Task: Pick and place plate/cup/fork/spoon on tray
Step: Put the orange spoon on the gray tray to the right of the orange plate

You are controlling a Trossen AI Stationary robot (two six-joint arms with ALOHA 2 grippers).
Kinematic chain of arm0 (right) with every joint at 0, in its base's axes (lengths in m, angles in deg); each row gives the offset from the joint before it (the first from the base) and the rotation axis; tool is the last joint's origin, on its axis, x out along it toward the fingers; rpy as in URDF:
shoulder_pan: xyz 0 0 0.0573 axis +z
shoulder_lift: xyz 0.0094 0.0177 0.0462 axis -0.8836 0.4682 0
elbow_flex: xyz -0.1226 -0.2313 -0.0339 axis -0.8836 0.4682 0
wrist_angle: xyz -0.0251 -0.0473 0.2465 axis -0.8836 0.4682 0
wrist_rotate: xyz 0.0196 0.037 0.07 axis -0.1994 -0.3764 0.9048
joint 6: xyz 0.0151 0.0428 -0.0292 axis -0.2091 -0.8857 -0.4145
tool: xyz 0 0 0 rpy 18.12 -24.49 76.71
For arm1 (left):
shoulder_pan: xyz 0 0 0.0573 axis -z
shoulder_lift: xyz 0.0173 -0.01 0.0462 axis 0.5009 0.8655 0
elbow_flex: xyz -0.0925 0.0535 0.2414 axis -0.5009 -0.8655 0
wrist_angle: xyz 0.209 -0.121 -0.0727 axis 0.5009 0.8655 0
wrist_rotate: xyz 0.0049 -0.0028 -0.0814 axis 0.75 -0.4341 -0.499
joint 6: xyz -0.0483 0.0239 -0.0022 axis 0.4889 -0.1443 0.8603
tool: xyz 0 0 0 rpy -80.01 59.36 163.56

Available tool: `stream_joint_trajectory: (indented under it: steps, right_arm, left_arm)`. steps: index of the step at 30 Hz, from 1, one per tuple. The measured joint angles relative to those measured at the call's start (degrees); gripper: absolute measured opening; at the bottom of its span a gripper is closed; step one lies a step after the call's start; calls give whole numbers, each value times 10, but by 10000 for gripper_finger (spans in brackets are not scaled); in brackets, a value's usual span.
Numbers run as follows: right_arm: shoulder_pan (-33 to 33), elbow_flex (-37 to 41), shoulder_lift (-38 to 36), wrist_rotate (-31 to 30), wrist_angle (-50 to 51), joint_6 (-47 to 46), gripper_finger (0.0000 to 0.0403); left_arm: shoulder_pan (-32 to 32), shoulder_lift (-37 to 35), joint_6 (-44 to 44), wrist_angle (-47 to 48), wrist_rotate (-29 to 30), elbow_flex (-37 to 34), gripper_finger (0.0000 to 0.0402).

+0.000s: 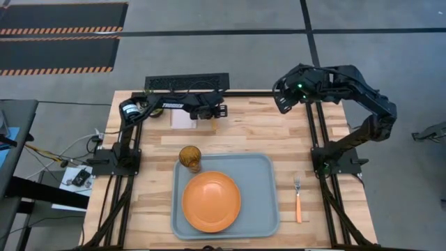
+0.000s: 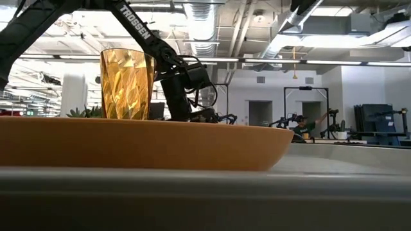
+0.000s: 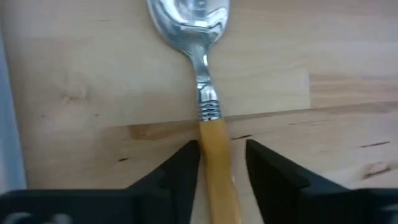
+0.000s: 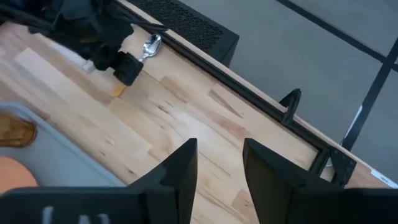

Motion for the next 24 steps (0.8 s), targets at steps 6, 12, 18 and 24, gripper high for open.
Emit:
stream_joint_trajectory:
  steps: [6, 12, 18, 24]
  right_arm:
    - [18, 0, 0, 0, 0, 0, 145]
    - [29, 0, -1, -8, 0, -2, 138]
    - [23, 0, -27, -8, 0, 16, 127]
    - [-31, 0, -63, 35, -2, 77, 118]
  left_arm:
    - [-3, 6, -30, 5, -12, 0, 43]
    - [-3, 6, -34, -24, -31, 1, 5]
    - [1, -5, -45, -45, -60, -2, 3]
    - [22, -36, -68, -48, -95, -3, 3]
